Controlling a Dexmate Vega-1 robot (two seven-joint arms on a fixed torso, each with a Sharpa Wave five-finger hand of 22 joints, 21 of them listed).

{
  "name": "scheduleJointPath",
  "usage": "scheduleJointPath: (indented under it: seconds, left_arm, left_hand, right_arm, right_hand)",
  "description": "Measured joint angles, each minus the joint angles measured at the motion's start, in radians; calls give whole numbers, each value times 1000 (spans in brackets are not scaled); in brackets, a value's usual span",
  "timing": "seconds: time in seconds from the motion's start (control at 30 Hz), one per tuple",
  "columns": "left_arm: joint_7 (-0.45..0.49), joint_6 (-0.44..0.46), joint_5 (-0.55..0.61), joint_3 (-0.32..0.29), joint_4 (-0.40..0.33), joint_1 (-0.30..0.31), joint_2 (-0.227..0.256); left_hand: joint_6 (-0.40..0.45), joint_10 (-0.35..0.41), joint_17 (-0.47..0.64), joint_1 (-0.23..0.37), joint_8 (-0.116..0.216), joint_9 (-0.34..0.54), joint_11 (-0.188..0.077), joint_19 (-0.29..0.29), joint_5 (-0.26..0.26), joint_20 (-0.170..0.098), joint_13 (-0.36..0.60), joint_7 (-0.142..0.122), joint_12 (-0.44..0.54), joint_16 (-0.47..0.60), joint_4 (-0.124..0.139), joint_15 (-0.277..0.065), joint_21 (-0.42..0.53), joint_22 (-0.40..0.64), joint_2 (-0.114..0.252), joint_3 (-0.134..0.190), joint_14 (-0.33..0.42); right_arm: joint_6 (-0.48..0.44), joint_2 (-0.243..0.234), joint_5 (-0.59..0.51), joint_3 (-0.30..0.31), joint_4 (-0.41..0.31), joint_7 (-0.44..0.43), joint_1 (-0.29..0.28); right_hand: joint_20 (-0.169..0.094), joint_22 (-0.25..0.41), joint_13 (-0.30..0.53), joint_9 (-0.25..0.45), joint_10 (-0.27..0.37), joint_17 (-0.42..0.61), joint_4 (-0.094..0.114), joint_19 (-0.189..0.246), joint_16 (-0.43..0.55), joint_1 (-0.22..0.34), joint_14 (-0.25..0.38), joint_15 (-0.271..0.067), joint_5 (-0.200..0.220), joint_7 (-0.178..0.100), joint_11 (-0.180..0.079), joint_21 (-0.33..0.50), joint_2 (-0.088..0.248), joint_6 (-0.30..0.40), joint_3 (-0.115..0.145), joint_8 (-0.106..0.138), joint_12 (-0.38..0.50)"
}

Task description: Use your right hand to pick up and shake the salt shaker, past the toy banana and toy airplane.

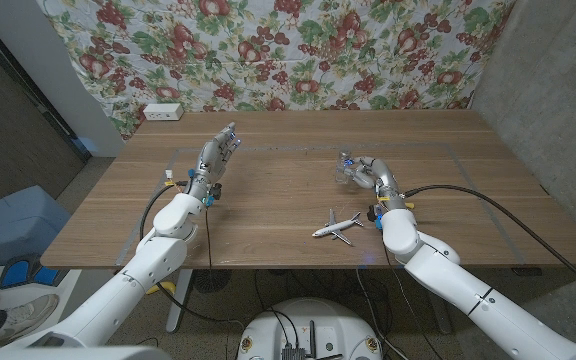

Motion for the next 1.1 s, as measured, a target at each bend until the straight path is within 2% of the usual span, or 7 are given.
scheduleJointPath:
  seconds: [0.4,0.83,1.1]
  left_arm:
    - [-2,0,-1,-1,-1,1,2]
    - [-6,1,-3,-1,2,0,2]
    - [-10,1,-4,-2,8,-2,2]
  left_hand:
    - [0,0,0,0,0,0,0,0,0,0,0,0,0,-4,0,0,-4,0,0,0,0]
    - [0,0,0,-4,0,0,0,0,0,0,0,0,0,-4,-11,0,-4,0,-4,-3,0]
    - [0,0,0,-4,0,0,0,0,0,0,0,0,0,-4,-15,0,-4,0,-4,-7,0]
  right_arm:
    - [-28,1,-4,-21,12,2,13]
    - [-64,3,-22,-43,20,-4,29]
    - [-115,4,-42,-61,22,-7,42]
  right_hand:
    - [0,0,-4,-12,0,0,0,0,0,0,0,0,2,0,0,4,0,0,0,-1,0]
    - [0,0,-23,-23,9,-3,0,0,-7,0,-4,4,2,0,2,8,0,0,0,-5,-8]
    - [0,-5,-41,-39,15,-16,0,-15,-30,5,-23,7,2,0,-1,8,-5,0,0,-7,-15]
